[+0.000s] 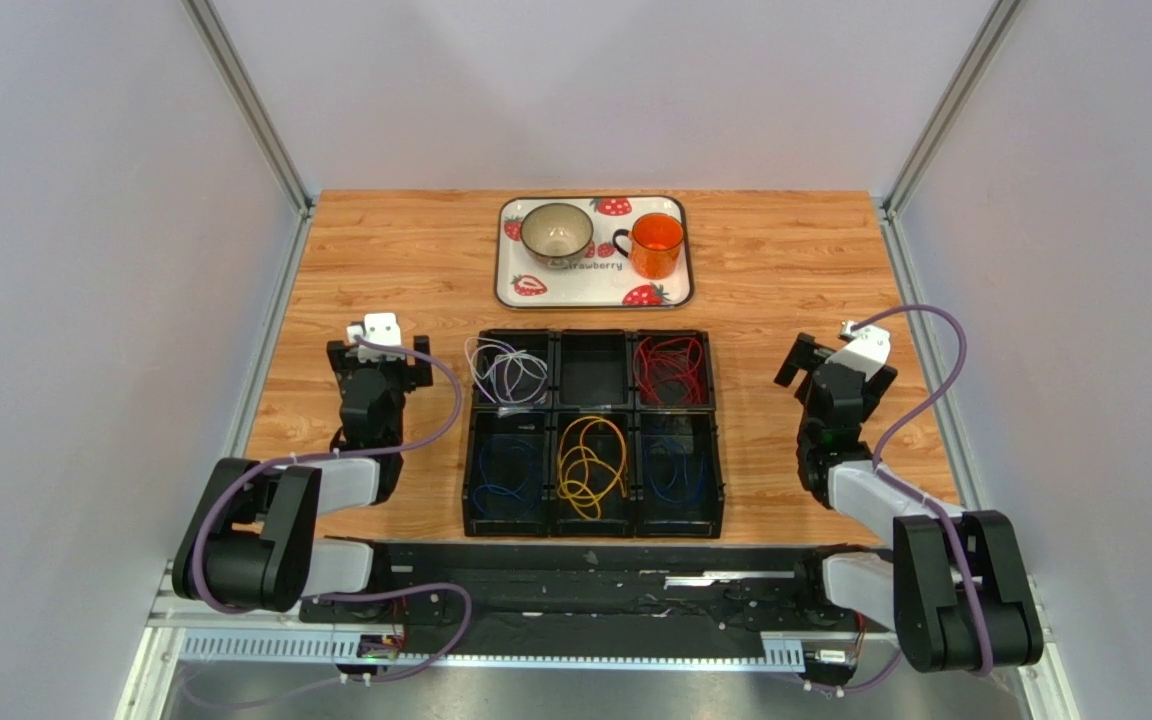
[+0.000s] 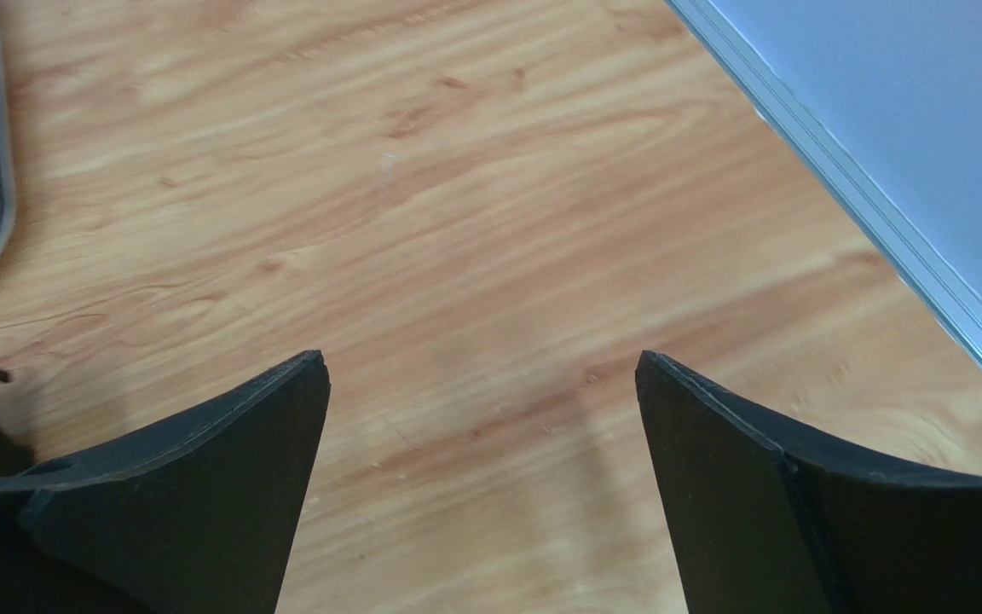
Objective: Untangle the cables
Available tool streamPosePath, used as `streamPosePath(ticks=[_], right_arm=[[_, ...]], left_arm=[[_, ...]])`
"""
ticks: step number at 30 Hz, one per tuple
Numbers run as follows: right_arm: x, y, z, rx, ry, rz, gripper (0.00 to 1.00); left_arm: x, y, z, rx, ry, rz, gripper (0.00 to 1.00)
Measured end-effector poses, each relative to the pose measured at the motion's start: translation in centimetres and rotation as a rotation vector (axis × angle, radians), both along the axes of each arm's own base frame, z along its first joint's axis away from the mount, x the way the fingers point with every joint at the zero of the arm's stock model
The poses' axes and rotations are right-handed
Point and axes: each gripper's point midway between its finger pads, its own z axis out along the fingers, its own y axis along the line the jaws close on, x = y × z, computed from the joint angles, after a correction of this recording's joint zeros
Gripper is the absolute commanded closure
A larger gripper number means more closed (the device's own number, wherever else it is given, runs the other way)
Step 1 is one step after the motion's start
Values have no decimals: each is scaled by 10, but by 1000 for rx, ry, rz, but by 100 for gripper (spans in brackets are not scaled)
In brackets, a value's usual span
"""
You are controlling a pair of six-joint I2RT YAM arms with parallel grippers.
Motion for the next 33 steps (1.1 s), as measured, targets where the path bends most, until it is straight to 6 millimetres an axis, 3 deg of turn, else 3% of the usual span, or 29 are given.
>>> streamPosePath(ticks=[4, 9, 33], right_arm=[[12, 15, 4, -22, -45, 115, 6], [22, 28, -18, -45, -8, 205, 0], [23, 28, -17, -61, -18, 213, 0]], left_arm=[[0, 0, 0, 0, 0, 0, 1], [0, 0, 0, 0, 0, 0, 1], [0, 0, 0, 0, 0, 0, 1]])
